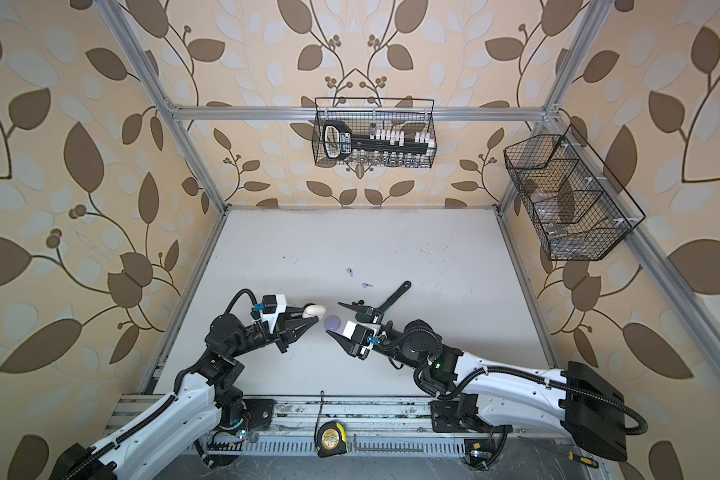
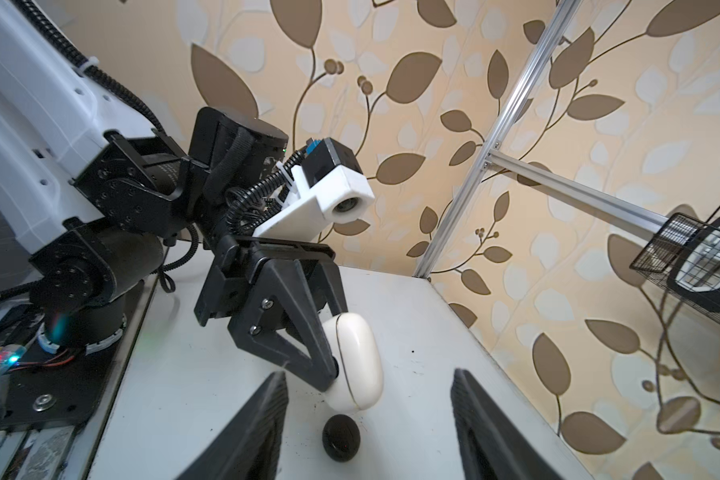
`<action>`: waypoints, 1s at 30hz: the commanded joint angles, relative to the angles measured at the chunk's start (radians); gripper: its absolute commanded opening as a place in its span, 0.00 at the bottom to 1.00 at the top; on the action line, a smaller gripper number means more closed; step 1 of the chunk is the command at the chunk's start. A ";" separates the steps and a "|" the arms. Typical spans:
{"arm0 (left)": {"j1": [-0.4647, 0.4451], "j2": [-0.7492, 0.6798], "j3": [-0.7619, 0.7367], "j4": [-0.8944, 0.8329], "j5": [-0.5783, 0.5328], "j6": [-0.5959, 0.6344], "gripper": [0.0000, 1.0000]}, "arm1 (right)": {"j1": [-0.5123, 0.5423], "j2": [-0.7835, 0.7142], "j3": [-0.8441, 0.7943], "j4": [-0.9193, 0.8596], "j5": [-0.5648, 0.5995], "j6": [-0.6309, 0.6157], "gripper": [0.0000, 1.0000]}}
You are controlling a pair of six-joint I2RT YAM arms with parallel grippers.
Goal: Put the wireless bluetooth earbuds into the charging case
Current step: 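Grasp the cream case's upper half with the left gripper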
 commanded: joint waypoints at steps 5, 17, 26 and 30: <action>-0.044 -0.032 0.004 0.045 0.102 0.139 0.00 | 0.005 0.086 0.035 0.046 -0.016 0.045 0.64; -0.122 -0.065 0.001 -0.031 0.110 0.264 0.00 | 0.006 0.138 0.087 0.016 -0.019 0.068 0.61; -0.142 -0.100 -0.004 -0.051 0.121 0.291 0.00 | 0.005 0.131 0.079 0.030 0.023 0.065 0.60; -0.145 -0.099 -0.001 -0.059 0.121 0.301 0.00 | 0.000 0.125 0.069 0.049 0.044 0.070 0.55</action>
